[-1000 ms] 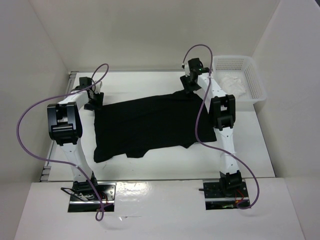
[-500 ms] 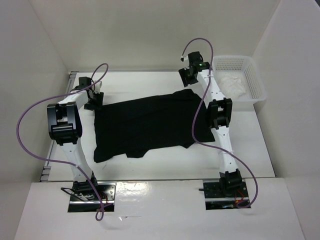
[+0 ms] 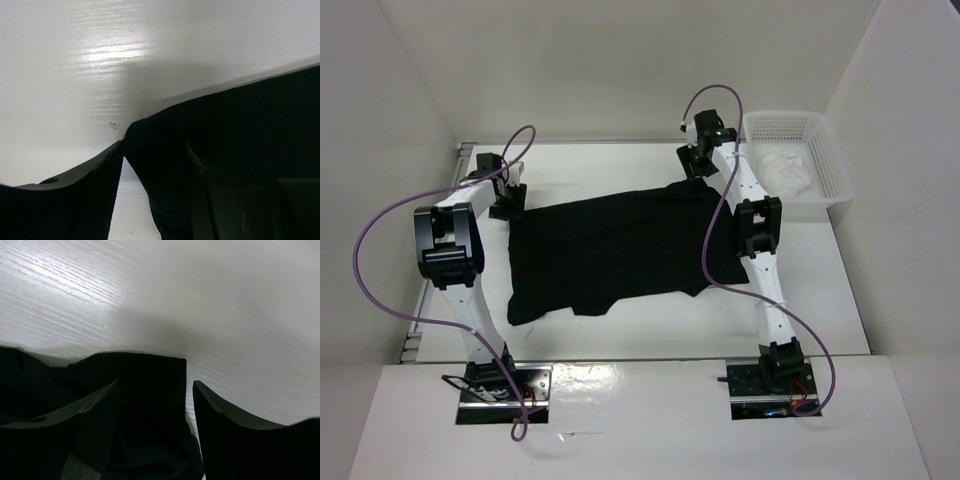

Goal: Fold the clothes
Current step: Fold the tank top

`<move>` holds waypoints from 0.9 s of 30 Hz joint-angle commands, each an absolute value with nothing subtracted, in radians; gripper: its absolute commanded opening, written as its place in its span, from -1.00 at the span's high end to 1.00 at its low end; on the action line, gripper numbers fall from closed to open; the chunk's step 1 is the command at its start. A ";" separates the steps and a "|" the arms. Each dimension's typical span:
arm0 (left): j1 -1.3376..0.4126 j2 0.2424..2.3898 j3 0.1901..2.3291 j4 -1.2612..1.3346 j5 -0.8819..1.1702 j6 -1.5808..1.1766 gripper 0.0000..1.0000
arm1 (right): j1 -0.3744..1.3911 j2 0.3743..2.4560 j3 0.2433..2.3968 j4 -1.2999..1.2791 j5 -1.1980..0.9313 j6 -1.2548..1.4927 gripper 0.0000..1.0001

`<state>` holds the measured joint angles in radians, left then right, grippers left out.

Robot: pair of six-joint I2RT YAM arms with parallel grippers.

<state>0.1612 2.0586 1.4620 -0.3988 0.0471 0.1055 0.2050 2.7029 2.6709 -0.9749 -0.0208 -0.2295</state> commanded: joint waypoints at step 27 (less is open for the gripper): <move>0.163 2.132 1.528 -0.482 0.063 0.127 1.00 | 0.245 2.737 2.763 -1.063 -0.043 -0.264 1.00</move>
